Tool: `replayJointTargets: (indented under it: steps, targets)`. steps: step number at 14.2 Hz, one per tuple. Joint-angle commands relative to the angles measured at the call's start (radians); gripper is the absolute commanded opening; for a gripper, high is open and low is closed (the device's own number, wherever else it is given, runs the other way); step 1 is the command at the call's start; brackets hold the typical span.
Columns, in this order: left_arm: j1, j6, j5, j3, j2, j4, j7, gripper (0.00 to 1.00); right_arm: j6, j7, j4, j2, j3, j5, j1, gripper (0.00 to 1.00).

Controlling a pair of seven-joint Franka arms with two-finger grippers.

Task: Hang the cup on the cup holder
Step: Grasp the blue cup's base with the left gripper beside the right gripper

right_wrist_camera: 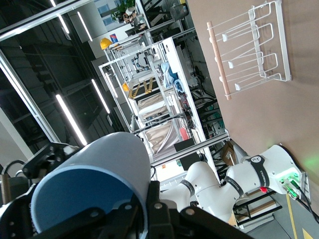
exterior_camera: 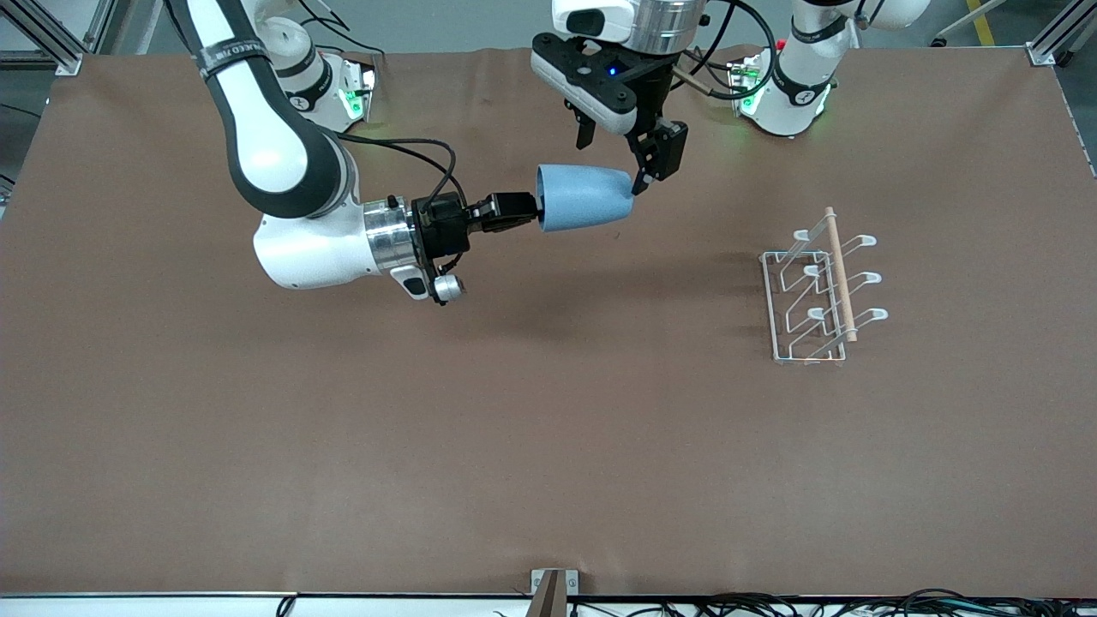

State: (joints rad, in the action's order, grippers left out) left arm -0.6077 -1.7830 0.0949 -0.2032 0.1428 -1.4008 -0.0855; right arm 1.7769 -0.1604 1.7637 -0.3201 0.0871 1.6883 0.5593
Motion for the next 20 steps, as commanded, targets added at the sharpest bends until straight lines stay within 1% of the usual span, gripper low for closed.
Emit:
replayJointTargets:
  steps: [1,3,5,6,8,12,16,20]
  targets:
    - [0.0,-0.013,0.042,-0.002,0.018,0.026,-0.066,1.0,-0.01,-0.011,-0.007,-0.005,0.01,0.021,0.019,0.04]
    - [-0.012,-0.036,0.074,-0.01,0.02,0.025,-0.085,1.0,-0.033,-0.011,-0.009,-0.008,0.011,0.001,0.014,0.04]
    - [-0.014,-0.036,0.08,-0.012,0.034,0.025,-0.105,1.0,-0.076,-0.014,-0.033,-0.051,0.013,-0.067,-0.01,0.04]
    - [-0.014,-0.042,0.079,-0.013,0.043,0.023,-0.121,1.0,-0.077,-0.013,-0.05,-0.075,0.013,-0.076,-0.019,0.03]
    - [-0.014,-0.052,0.078,-0.015,0.069,0.023,-0.134,1.0,-0.102,-0.016,-0.056,-0.103,0.013,-0.081,-0.032,0.03]
    - [-0.014,-0.053,0.071,-0.025,0.089,0.023,-0.151,1.0,-0.2,-0.022,-0.052,-0.103,0.014,-0.116,-0.053,0.03]
    - [-0.014,-0.056,0.056,-0.044,0.13,0.025,-0.204,1.0,-0.201,-0.033,-0.049,-0.103,0.014,-0.119,-0.052,0.04]
    - [-0.014,-0.062,0.005,-0.05,0.144,0.025,-0.223,1.0,-0.201,-0.033,-0.046,-0.103,0.014,-0.125,-0.05,0.04]
